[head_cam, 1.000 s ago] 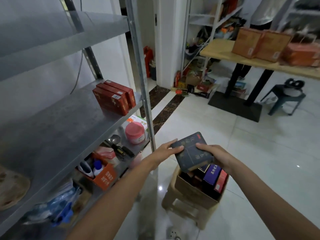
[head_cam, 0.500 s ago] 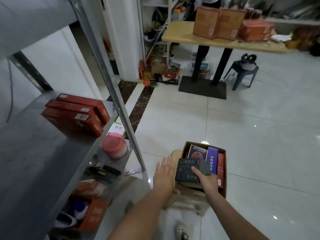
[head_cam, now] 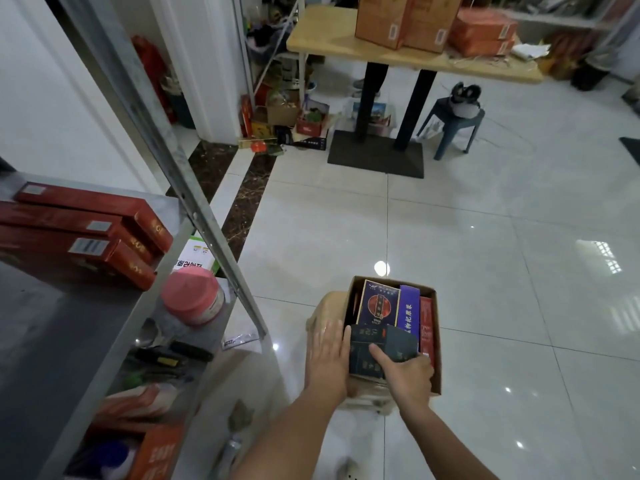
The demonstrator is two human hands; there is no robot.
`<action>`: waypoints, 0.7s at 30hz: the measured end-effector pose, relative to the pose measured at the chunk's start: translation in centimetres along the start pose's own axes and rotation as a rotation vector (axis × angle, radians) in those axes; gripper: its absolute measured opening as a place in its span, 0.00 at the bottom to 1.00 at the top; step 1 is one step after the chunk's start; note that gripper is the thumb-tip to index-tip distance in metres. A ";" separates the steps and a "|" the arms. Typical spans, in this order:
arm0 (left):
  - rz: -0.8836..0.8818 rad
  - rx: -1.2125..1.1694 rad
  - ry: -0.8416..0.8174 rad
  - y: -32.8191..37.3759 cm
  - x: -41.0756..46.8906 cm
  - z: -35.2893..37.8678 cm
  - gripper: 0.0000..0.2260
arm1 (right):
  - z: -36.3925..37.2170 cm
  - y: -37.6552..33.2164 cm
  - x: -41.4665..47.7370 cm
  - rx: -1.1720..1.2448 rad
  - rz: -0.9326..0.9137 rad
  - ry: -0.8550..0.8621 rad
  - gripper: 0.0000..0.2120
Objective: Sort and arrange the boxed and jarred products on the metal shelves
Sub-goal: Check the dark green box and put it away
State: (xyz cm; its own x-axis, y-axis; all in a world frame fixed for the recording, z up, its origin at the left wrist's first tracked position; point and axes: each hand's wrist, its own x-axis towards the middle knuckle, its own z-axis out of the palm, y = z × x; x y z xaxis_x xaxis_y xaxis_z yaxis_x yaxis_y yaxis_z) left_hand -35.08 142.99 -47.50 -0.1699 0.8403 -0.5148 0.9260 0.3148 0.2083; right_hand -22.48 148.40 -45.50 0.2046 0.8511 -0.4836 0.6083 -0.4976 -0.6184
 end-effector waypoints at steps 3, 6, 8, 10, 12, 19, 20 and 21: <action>-0.020 0.018 -0.013 0.0 0.4 0.1 0.46 | 0.6 -1.8 0.3 -0.181 0.003 0.056 0.49; -0.044 0.071 -0.037 -0.2 0.6 0.2 0.43 | 1.5 -1.8 0.3 -0.290 -0.015 0.148 0.50; -0.055 0.100 -0.060 -0.2 0.8 0.3 0.44 | 2.2 -1.1 0.5 -0.334 -0.046 0.191 0.49; -0.055 0.127 -0.075 -0.2 1.1 0.4 0.45 | 3.1 -0.1 0.7 -0.340 -0.067 0.185 0.48; -0.056 0.139 -0.074 0.1 1.3 0.8 0.44 | 4.1 0.5 0.8 -0.342 -0.065 0.173 0.48; -0.067 0.131 -0.074 0.3 2.2 2.5 0.47 | 6.5 1.6 1.1 -0.417 -0.167 0.028 0.51; -0.064 0.121 -0.077 0.3 2.3 2.6 0.47 | 6.5 1.6 1.0 -0.441 -0.186 -0.014 0.49; -0.062 0.119 -0.080 0.2 2.3 2.7 0.46 | 6.4 1.6 0.9 -0.457 -0.205 -0.055 0.50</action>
State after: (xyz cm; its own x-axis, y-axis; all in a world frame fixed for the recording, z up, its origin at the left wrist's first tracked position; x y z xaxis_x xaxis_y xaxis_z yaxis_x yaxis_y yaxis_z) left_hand -34.38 143.81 -50.84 -0.2054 0.7817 -0.5889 0.9486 0.3070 0.0766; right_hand -26.18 147.31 -50.88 0.0124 0.9074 -0.4202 0.9081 -0.1861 -0.3751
